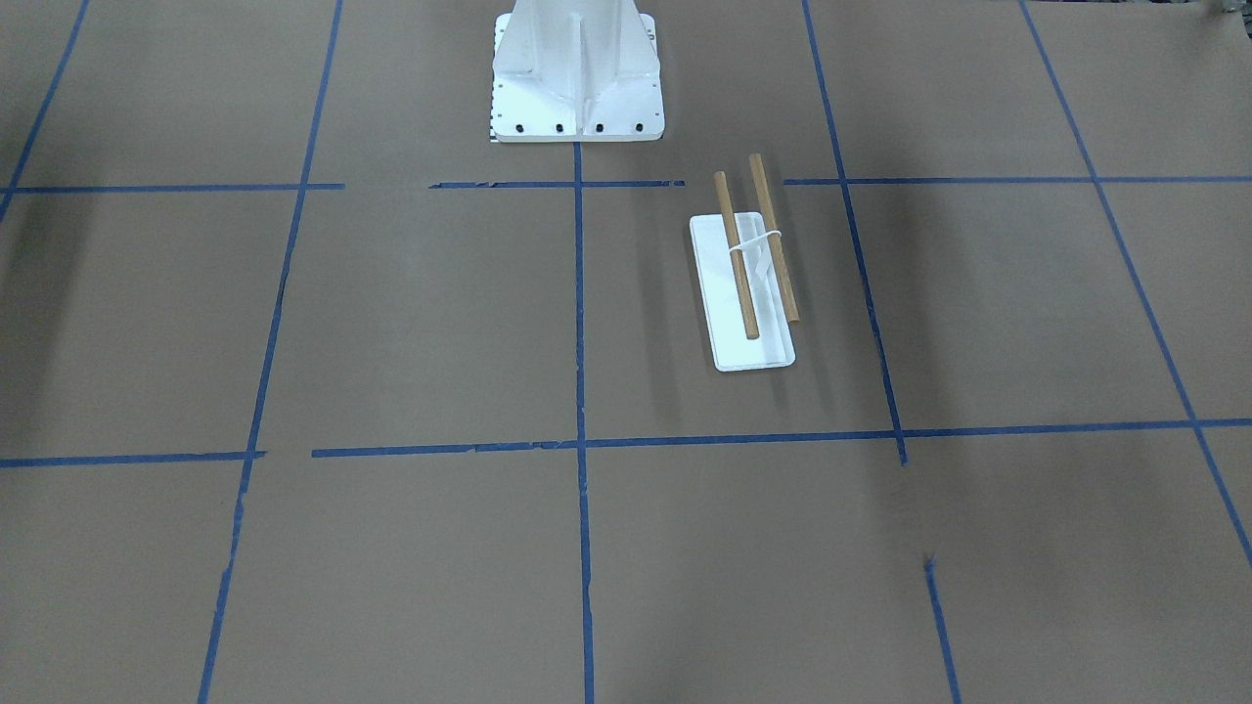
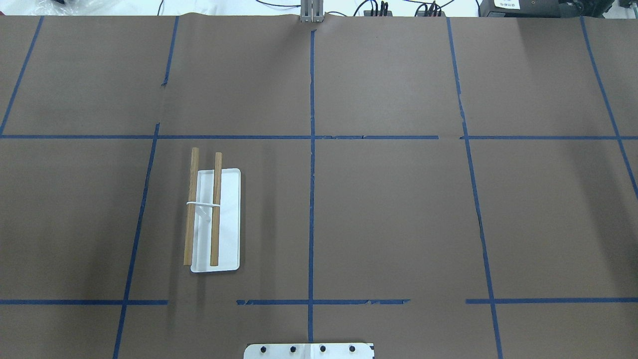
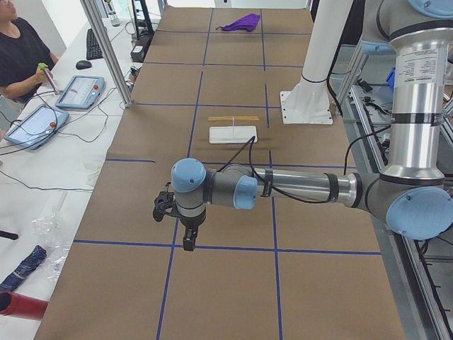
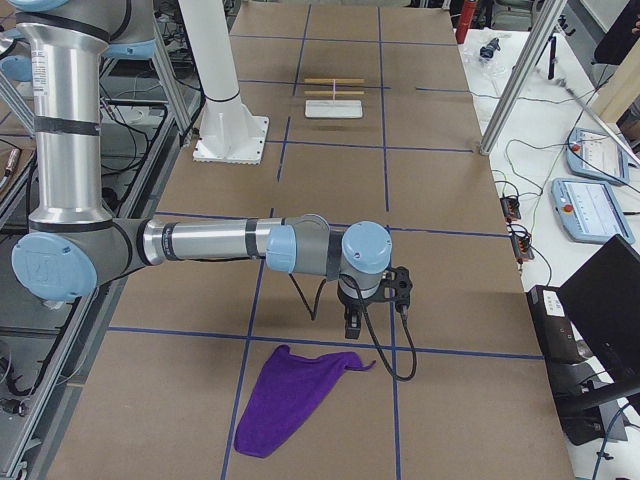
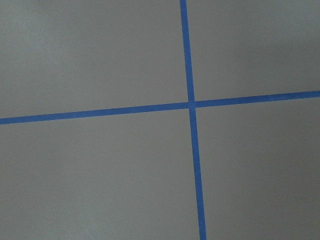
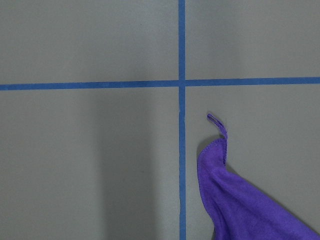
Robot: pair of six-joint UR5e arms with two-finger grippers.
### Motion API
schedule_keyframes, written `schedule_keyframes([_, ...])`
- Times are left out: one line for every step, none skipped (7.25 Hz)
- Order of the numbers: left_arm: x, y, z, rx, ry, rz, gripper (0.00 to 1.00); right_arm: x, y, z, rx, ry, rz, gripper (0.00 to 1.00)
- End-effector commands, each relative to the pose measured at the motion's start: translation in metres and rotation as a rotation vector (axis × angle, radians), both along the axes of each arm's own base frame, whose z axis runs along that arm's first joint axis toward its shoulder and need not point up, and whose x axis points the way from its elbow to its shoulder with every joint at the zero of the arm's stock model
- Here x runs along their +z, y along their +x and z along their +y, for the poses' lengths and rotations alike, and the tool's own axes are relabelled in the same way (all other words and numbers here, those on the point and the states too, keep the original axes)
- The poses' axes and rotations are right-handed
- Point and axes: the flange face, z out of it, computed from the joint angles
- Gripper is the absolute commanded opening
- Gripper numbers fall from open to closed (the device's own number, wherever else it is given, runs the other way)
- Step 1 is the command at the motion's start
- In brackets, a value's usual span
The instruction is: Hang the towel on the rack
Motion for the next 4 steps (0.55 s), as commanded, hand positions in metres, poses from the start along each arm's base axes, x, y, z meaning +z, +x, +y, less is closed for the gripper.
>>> schedule_keyframes([-0.003, 0.0, 0.0, 0.0, 0.006, 0.001, 1.0, -0.005, 0.001, -0.006, -0.001, 0.015, 0.017, 1.0])
schedule_keyframes([-0.004, 0.0, -0.001, -0.001, 0.009, 0.001, 1.0, -0.022, 0.001, -0.022, -0.003, 0.053, 0.036, 1.0])
schedule_keyframes([-0.005, 0.0, -0.002, -0.001, 0.014, 0.001, 1.0, -0.009, 0.002, -0.024, -0.012, 0.036, 0.058, 1.0])
schedule_keyframes([-0.01, 0.0, -0.002, -0.002, 0.022, 0.002, 1.0, -0.004, 0.003, -0.02, -0.012, 0.025, 0.067, 1.0])
